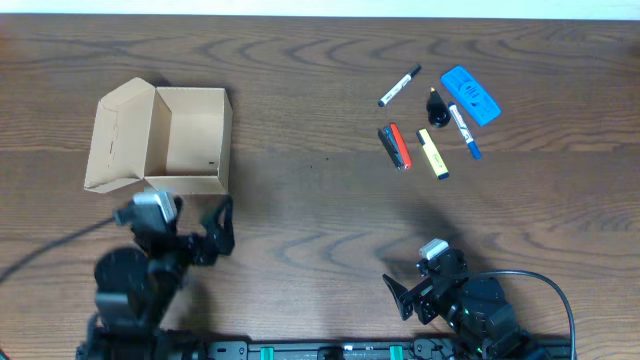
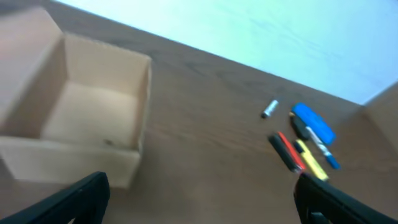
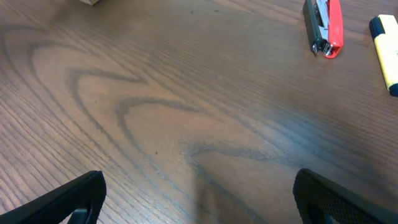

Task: Pack container
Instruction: 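Move left gripper into the cardboard box near its far wall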

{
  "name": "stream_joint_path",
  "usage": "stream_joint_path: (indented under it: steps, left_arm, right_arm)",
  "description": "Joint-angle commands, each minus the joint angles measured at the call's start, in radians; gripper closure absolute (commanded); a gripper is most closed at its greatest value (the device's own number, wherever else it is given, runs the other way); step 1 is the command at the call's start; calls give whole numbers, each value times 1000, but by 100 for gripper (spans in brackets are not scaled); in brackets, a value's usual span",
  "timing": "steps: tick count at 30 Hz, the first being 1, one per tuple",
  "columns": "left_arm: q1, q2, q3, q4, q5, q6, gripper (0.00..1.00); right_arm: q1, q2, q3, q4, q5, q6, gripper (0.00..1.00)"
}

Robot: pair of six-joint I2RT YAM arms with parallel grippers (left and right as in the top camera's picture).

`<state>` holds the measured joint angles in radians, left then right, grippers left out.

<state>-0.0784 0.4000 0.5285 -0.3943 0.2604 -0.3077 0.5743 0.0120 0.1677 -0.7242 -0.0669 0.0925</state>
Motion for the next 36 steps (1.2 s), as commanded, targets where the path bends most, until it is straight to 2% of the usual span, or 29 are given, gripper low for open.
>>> stream_joint_path:
  steps: [1,4,6,7,8,10,14,24,29,36]
  left_arm:
    - [6,151,123,-26,-101,133,4]
    - [6,280,216,-33,-106,214,5]
    - [6,344,262,-17,-105,223,5]
    - [6,369,278,-10,-103,223,0]
    - [6,385,285,6,-103,226,0]
    - [6,407,286,61,-107,241,5]
    - [6,469,286,90,-115,252,4]
    - [6,779,288,104,-160,321,5]
    - [-5,874,288,142,-164,358,5]
    - [-90,977,288,171,-315,383,5]
  right_arm:
    - [13,-6,-7,0,11,-12,1]
    - [13,-6,-7,0,11,-11,1]
    - [13,-6,-7,0,11,-11,1]
    - [13,-6,-7,0,11,-12,1]
    - [13,-6,-7,0,11,-12,1]
    - [13,-6,-7,0,11,-12,1]
    - [13,-6,-7,0,11,-12,1]
    - [13,-6,-7,0,11,-12,1]
    - [13,-6,-7,0,11,-12,1]
    - [13,-6,-7,0,11,-12,1]
